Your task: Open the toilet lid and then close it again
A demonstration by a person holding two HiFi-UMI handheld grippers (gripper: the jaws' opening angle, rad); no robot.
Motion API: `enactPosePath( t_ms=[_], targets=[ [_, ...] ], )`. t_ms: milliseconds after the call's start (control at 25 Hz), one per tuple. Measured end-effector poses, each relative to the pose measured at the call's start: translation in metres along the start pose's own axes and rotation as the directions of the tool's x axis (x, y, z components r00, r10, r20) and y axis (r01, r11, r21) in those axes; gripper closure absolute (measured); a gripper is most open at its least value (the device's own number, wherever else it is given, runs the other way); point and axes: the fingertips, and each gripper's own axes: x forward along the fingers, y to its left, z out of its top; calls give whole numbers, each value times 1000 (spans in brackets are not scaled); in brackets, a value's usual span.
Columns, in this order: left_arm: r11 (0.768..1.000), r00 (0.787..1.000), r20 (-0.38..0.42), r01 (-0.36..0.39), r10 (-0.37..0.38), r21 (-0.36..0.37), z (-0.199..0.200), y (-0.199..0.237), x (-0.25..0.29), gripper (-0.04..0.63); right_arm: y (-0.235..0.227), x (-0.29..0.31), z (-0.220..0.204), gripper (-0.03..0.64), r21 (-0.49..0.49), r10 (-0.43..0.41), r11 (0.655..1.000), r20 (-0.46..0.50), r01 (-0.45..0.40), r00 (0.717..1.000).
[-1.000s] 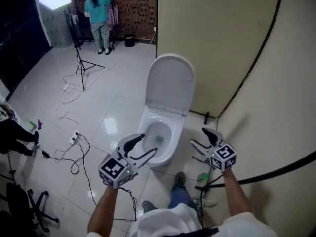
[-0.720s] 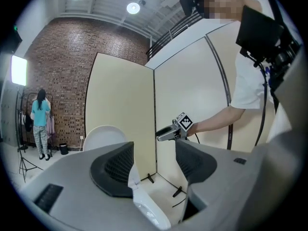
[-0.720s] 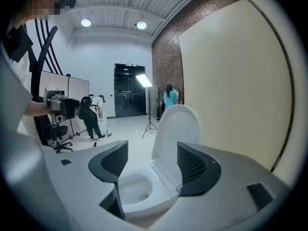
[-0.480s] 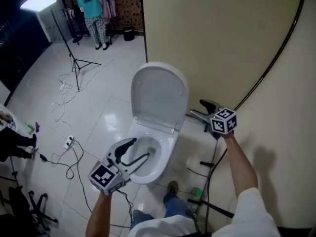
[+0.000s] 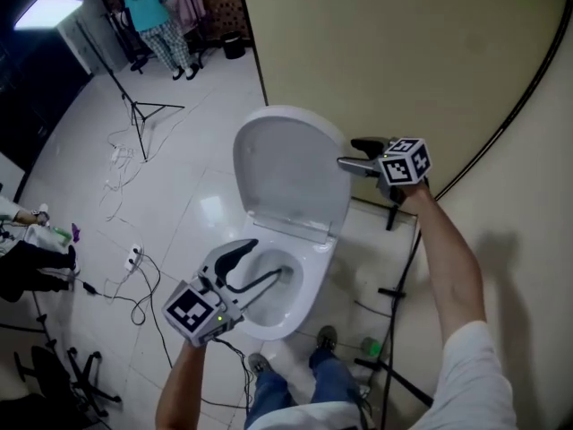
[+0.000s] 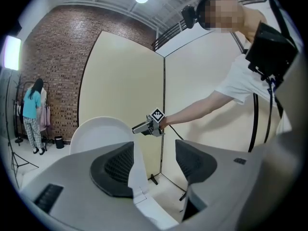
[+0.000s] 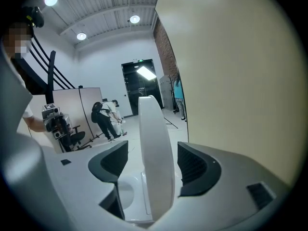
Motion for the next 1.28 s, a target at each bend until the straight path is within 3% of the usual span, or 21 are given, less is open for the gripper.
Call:
enactPosePath(
  t_ms=[160, 200, 360, 600, 800, 1000, 1160, 1280],
  targets=[
    [1000, 1000, -26, -2, 2, -9, -11, 9, -15, 327, -5, 19, -3, 321, -15, 5, 1000, -46, -6, 999],
    [1000, 999, -34, -4, 4, -10, -16, 9, -18, 328, -6, 19, -6, 397, -34, -5, 999, -55, 3, 998],
    [1000, 999, -46, -16, 16, 1, -30, 10, -35, 327, 10, 16, -18, 407, -136, -37, 990, -84, 26, 996],
    [1000, 999, -27, -22, 23, 15, -40, 12, -90, 327, 117, 5, -47, 408, -348, -145, 931, -74, 110, 987],
    [999, 999, -4, -35, 35, 11, -62, 9, -138, 328, 226, 5, -125, 408, -549, -276, 814, -76, 191, 958],
    [999, 999, -19, -36, 37, 10, -108, -1, -179, 327, 294, 21, -209, 408, -722, -404, 638, -17, 268, 915],
    [999, 999, -34, -39, 39, -5, -147, -12, -196, 328, 337, 38, -283, 407, -830, -462, 502, -21, 242, 887],
    [1000, 998, -60, -12, 11, -13, -175, -23, -197, 327, 356, 52, -338, 407, -888, -489, 419, -46, 188, 871]
  ],
)
